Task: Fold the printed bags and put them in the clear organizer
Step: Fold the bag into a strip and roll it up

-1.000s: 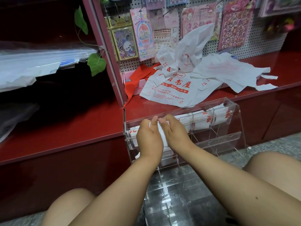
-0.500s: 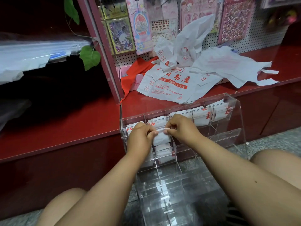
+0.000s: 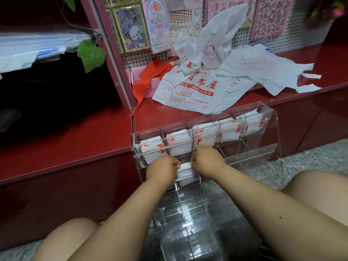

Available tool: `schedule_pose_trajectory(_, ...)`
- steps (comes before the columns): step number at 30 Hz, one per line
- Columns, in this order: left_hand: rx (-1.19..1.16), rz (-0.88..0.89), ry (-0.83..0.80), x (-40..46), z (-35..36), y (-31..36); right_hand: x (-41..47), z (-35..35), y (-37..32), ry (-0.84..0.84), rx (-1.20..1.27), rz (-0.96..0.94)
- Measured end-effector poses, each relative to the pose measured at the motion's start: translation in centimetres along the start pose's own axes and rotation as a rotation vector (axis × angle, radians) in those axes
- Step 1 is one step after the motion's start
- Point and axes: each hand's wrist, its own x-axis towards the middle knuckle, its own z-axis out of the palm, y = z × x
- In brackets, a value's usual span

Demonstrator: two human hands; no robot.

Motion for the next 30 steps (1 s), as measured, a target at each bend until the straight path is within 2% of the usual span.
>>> schedule_pose_trajectory(4, 0.015, -0.004, -0.067, 0.1, -0.1, 0.0, 0.1, 0.1, 0.5, -0.058, 0.059, 0.022)
schedule_pose_trajectory(7, -0.054, 0.046, -0.022, -0.4, -0.3, 0.1, -0.5, -0.5, 0.6, -0.033, 0.054, -0.052)
schedule_pose_trajectory(11, -0.208, 0.166, 0.217, -1.3, -2.1, 1.1, -1.1, -1.9, 0.2, 0.152, 0.165, -0.076)
schedule_pose_trajectory(15, -0.201, 0.203, 0.546, -1.1, -4.6, 2.4, -0.8, -4.2, -0.6, 0.39, 0.279, -0.083)
schedule_pose_trajectory(17, -0.188, 0.24, 0.628, -0.4, -5.3, 2.5, -0.3, -5.6, -0.5, 0.486, 0.343, -0.047)
schedule_pose_trajectory(23, 0.092, 0.056, 0.368, 3.5, -6.2, 2.3, 3.2, -8.7, 1.6, 0.567, 0.289, 0.103)
schedule_pose_trajectory(26, 0.196, -0.003, 0.165, 4.4, -5.9, 2.3, 5.2, -9.7, 1.9, 0.389, 0.087, 0.226)
schedule_pose_trajectory(28, 0.229, -0.026, 0.116, 4.8, -5.9, 2.3, 6.3, -10.2, 1.9, 0.199, -0.066, 0.3)
schedule_pose_trajectory(30, 0.242, -0.037, 0.12, 4.8, -6.0, 2.4, 7.1, -10.2, 1.8, 0.085, -0.155, 0.323)
